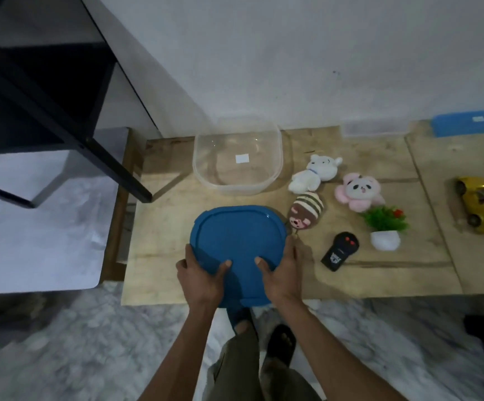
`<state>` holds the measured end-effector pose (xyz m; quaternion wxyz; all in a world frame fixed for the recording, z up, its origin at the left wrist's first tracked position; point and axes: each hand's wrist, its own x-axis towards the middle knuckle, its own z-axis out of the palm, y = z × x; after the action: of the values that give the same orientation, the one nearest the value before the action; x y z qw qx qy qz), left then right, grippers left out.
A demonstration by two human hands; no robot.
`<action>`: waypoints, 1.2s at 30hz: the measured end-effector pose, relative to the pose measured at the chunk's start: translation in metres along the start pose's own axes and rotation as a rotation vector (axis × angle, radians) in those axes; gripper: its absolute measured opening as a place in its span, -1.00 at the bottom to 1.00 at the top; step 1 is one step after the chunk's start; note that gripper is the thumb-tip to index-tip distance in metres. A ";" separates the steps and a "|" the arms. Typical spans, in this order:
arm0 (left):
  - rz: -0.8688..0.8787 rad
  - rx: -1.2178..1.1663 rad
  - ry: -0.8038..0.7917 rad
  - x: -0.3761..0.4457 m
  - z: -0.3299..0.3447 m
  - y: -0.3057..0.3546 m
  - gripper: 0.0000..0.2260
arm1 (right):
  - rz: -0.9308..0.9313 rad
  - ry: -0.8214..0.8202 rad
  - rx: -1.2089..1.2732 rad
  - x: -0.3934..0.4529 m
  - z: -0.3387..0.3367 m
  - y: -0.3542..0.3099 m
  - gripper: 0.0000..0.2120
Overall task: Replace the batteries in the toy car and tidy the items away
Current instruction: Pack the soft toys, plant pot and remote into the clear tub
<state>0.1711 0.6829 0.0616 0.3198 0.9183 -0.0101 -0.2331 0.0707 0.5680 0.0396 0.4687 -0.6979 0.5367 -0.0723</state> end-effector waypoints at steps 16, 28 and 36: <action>-0.013 0.255 -0.026 0.039 0.012 -0.013 -0.17 | 0.019 -0.010 -0.321 0.022 0.014 0.000 -0.22; 0.313 0.176 -0.030 0.000 0.025 0.038 -0.29 | -0.063 0.414 0.006 0.017 -0.064 0.004 -0.61; 0.635 0.144 -0.223 -0.012 0.101 0.123 -0.39 | 0.032 0.464 -0.361 0.072 -0.148 0.053 0.04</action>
<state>0.1324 0.5287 0.0704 0.3078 0.8582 -0.3470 -0.2197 -0.0254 0.4246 0.0535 0.2030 -0.7262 0.6446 -0.1258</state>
